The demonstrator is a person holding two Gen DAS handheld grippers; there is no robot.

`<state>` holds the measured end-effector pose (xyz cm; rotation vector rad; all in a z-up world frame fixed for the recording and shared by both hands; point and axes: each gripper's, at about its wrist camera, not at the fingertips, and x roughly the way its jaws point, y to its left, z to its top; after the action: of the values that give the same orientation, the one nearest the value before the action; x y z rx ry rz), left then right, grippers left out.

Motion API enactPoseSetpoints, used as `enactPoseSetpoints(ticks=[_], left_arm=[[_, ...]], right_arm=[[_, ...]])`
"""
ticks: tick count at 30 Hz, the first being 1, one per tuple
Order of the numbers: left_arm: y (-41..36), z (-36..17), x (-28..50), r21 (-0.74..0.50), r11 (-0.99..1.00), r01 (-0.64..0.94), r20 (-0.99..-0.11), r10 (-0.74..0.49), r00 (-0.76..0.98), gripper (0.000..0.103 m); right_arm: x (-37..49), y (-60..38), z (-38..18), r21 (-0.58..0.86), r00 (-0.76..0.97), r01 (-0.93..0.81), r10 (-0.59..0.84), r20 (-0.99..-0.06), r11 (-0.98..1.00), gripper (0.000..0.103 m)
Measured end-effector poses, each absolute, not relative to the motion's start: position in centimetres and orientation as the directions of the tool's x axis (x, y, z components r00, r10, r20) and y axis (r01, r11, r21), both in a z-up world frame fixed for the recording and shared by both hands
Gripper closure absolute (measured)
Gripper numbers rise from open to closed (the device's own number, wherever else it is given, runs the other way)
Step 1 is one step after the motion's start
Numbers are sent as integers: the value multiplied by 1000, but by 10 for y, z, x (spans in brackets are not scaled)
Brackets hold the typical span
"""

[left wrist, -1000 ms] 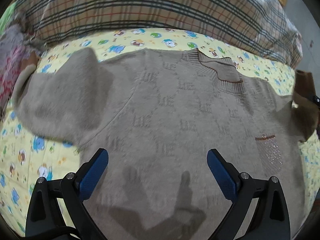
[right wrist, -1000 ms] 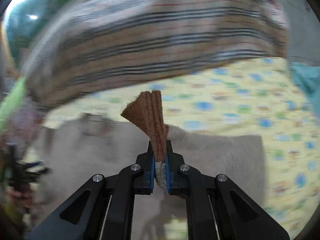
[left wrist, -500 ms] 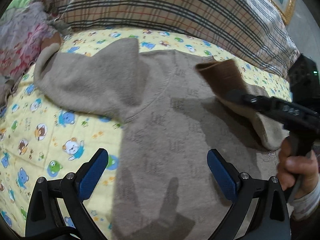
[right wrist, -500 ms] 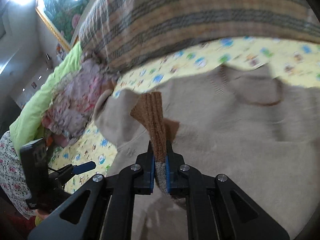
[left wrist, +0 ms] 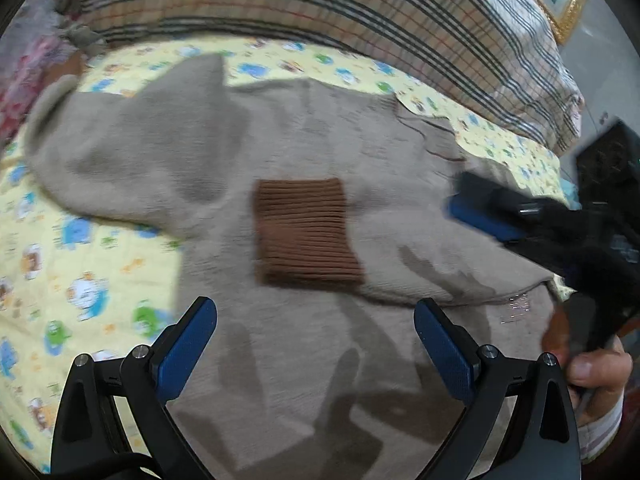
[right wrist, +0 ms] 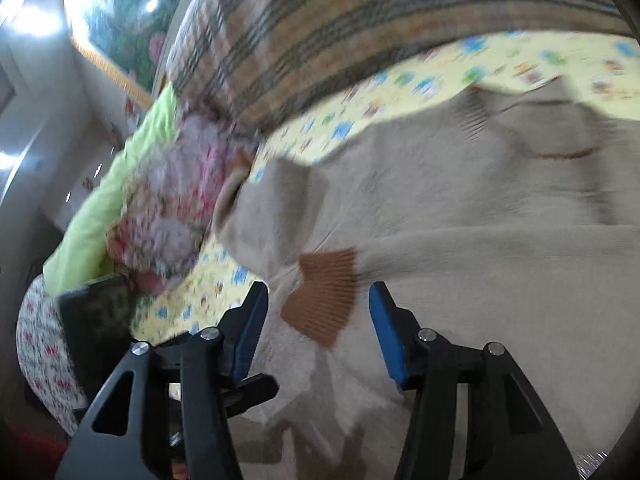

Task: Fold small clothes
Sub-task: 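Fold the held sleeve across the sweater body with the right gripper, then grasp the other sleeve cuff with the left gripper and lift it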

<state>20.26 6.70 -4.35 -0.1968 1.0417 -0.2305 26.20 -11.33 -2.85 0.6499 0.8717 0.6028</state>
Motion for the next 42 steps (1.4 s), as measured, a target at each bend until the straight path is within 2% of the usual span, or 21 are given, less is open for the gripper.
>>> enactPoseSetpoints(ticks=[4,7,9,11,12,14,16,18,20,28,29,30,31,36,39,42], left_arm=[[55,-67,227,-342,938,63,-852,-338,399,5],[50,-71,242,-373,927,32,-834,-350,427,8],[46,-68,252,-378,925,26,-819,-347,457,30],[43,-68,262,-358,934,10,-830,-323,456,98],[44,-65,265,-366,931,7,-830,-330,450,96],[51,-45,256,-398,917,19,-778,-348,523,96],[56,-32,243,-367,930,36,-744,-316,588,96],[64,-38,238,-347,937,32,-745,-296,597,96],[69,-52,240,-378,925,34,-764,-332,553,96],[61,-68,235,-342,938,58,-775,-316,547,96],[60,-68,236,-342,938,58,-776,-317,546,96],[59,-66,235,-342,937,64,-773,-319,548,96],[57,-62,234,-347,934,78,-766,-331,552,96],[30,-42,236,-377,907,187,-695,-411,590,95],[24,-54,245,-331,932,148,-732,-353,583,94],[38,-70,243,-302,948,101,-782,-307,542,82]], right_arm=[[225,-167,-10,704,619,-149,621,-481,694,49],[195,-200,-5,704,679,-101,566,-468,703,49],[179,-217,-6,695,711,-58,518,-475,717,49],[164,-239,-9,684,744,8,453,-491,729,49],[159,-250,-11,681,758,35,424,-495,732,49],[150,-272,-13,661,779,100,355,-517,744,49],[147,-291,-15,631,779,165,292,-555,758,49],[147,-312,-22,604,772,229,236,-591,763,49],[155,-328,-33,582,749,289,199,-632,760,49],[226,-339,-83,473,576,359,208,-791,805,41],[230,-337,-88,479,566,347,227,-792,806,42],[234,-334,-89,481,567,318,243,-787,817,72],[236,-334,-86,473,571,295,244,-784,830,94],[226,-363,-66,458,630,306,183,-754,835,95],[230,-357,-77,401,586,301,164,-793,865,95],[226,-362,-91,417,572,331,171,-802,847,93]])
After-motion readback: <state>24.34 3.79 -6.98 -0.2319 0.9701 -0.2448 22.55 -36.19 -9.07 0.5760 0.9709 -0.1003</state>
